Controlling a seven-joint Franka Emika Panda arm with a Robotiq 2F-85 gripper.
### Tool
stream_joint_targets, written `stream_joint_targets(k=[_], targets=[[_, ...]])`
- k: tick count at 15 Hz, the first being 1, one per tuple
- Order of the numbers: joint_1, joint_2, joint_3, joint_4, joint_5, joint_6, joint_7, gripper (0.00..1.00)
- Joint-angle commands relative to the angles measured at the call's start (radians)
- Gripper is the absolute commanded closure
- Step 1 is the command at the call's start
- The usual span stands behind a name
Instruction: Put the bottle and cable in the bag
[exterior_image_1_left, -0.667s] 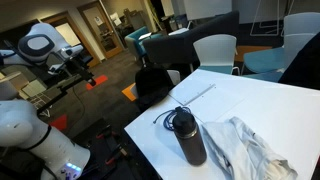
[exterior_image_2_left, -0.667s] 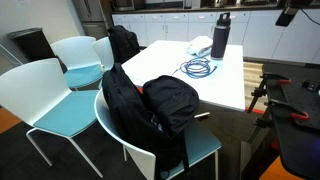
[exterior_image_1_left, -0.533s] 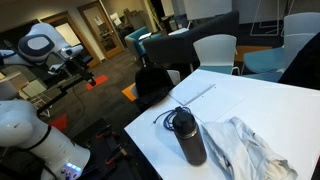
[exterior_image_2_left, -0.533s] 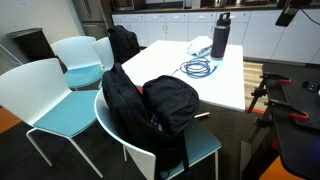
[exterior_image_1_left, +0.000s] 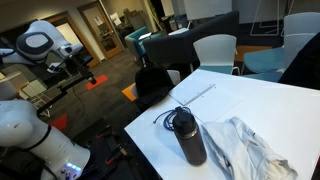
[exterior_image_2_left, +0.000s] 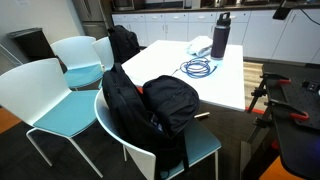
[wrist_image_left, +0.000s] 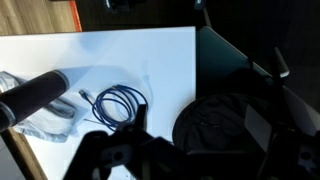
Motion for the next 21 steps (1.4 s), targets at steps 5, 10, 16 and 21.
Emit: stream_joint_targets(k=[5,10,16,21], targets=[[-0.092,-0.173,-0.319,0.023,-0.272,-0.106,-0.39,0.0],[-0.165,-0.152,-0.605,0.053,-0.457,0.031,-0.753,0.0],[-0.204,-0.123,-0.684,0.058,-0.438,0.077,-0.829,0.0],[-0.225,0.028,-0.72,0.194,-0.441,0.036,-0.859,0.0]])
